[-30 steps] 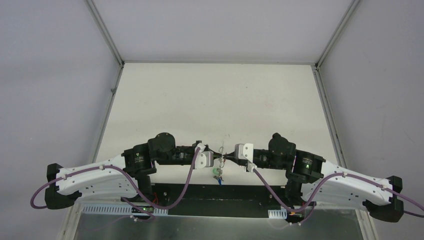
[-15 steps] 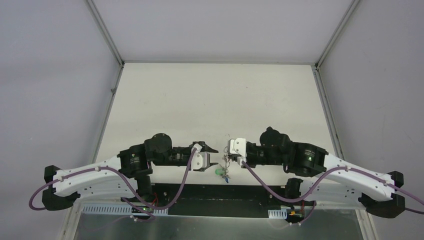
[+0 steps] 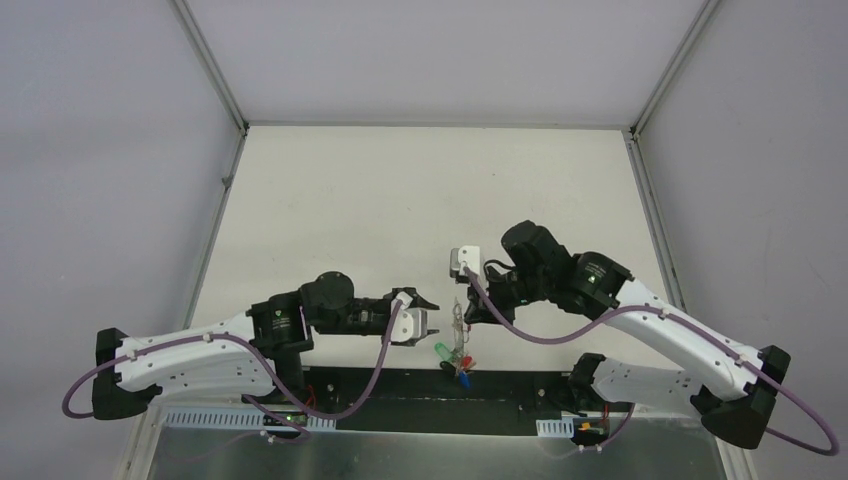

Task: Put the keys on the keyring

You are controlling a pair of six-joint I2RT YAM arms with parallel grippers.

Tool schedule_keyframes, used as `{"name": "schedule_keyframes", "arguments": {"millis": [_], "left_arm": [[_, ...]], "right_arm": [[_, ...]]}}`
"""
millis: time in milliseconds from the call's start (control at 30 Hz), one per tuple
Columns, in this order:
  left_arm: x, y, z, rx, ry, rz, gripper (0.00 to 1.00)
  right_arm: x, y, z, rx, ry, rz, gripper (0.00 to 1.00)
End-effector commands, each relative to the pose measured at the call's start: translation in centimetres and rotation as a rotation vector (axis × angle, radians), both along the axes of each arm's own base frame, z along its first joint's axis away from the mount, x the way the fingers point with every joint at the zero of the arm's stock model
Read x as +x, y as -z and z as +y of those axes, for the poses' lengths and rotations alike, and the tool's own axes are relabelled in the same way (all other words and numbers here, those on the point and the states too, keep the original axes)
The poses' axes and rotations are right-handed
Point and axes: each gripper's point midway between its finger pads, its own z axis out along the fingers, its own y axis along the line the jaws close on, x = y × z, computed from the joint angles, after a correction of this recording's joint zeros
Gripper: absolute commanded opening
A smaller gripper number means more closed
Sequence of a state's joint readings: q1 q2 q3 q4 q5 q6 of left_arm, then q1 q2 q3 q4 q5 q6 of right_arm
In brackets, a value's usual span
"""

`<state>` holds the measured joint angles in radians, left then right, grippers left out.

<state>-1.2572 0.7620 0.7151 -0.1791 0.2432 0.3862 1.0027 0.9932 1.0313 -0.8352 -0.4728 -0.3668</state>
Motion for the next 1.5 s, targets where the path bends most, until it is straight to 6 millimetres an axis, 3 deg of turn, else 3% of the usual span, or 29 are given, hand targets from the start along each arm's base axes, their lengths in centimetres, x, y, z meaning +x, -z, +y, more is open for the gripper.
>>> {"name": "schedule_keyframes", "arguments": {"millis": [0, 367, 633, 967, 1467], "left_arm": [[0.3, -0.1, -0.9, -0.085, -0.012, -0.002, 0.42], [1.8, 0.6, -2.8, -0.121, -0.092, 0.085, 0.38], [0.1, -0.4, -3.8, -0.126, 0.028, 0.068, 0.3], [0.2, -1.7, -2.8, -0.136, 0.01, 0.042, 0.37], [-0.2, -0.5, -4.3, -0.085, 0.049, 0.087, 0.18]], "right_arm": [[-0.4, -3.5, 1.5, 0.142, -0.033, 0.114, 0.0], [-0.6, -3.4, 1.7, 0.151, -0.073, 0.139, 0.0], [-0.3, -3.1, 1.5, 0.146, -0.067, 0.109, 0.0], [-0.1, -2.9, 1.5, 0.141, -0.06, 0.106, 0.0], [-0.4, -3.3, 1.8, 0.163, -0.066, 0.123, 0.0]]}}
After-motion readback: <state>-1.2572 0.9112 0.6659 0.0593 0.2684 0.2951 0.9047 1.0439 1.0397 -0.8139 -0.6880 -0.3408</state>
